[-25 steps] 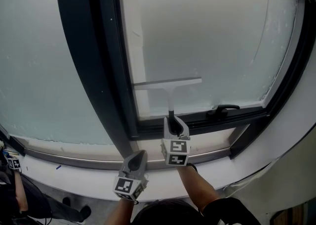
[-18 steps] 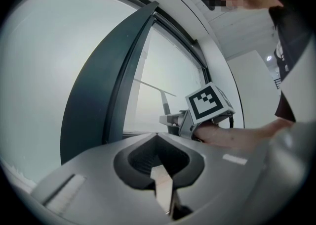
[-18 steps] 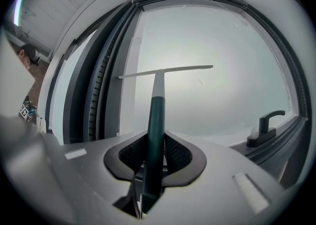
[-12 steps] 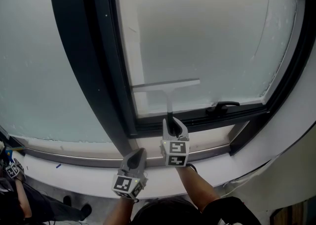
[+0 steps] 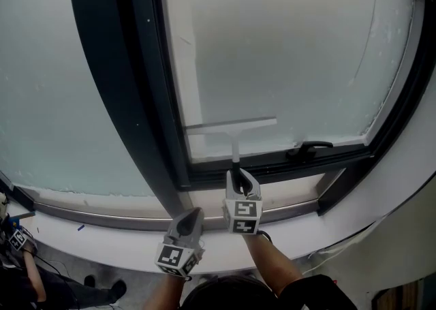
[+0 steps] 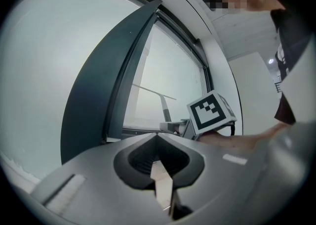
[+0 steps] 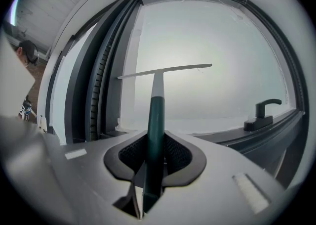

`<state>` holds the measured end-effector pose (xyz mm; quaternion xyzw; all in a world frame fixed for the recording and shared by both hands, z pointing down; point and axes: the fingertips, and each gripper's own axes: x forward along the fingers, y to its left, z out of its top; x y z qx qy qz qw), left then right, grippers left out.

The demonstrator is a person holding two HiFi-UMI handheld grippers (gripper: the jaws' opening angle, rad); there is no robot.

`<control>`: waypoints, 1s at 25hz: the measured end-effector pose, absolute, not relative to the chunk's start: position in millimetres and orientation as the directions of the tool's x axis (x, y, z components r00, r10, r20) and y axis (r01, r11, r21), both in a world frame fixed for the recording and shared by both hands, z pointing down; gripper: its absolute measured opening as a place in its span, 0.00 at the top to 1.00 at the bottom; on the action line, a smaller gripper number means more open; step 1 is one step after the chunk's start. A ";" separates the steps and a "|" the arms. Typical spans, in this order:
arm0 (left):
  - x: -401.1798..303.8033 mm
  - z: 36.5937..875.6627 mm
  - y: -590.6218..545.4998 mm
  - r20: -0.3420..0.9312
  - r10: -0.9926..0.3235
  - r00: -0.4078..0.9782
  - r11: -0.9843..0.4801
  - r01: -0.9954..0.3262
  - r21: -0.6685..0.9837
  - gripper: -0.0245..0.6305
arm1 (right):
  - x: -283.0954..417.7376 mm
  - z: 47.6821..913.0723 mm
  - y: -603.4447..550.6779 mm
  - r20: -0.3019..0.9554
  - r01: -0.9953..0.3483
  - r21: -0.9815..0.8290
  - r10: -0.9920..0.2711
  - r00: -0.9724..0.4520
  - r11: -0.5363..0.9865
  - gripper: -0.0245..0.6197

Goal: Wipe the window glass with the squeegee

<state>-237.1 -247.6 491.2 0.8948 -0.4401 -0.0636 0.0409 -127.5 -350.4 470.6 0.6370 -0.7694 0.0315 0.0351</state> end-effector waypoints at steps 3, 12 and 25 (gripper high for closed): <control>-238.5 492.7 -247.6 -0.074 -0.793 0.604 -0.608 -0.782 0.135 0.96 | -127.8 477.5 -349.7 0.112 -0.983 -0.008 -0.976 -0.184 0.184 0.83; -240.1 504.6 -244.6 -0.049 -0.793 0.607 -0.606 -0.778 0.164 0.96 | -126.5 491.3 -346.9 0.137 -0.984 -0.008 -0.974 -0.179 0.179 0.83; -236.2 512.2 -237.6 -0.071 -0.765 0.640 -0.637 -0.738 0.221 0.96 | -123.4 494.6 -328.0 0.183 -0.987 -0.005 -0.971 -0.156 0.158 0.83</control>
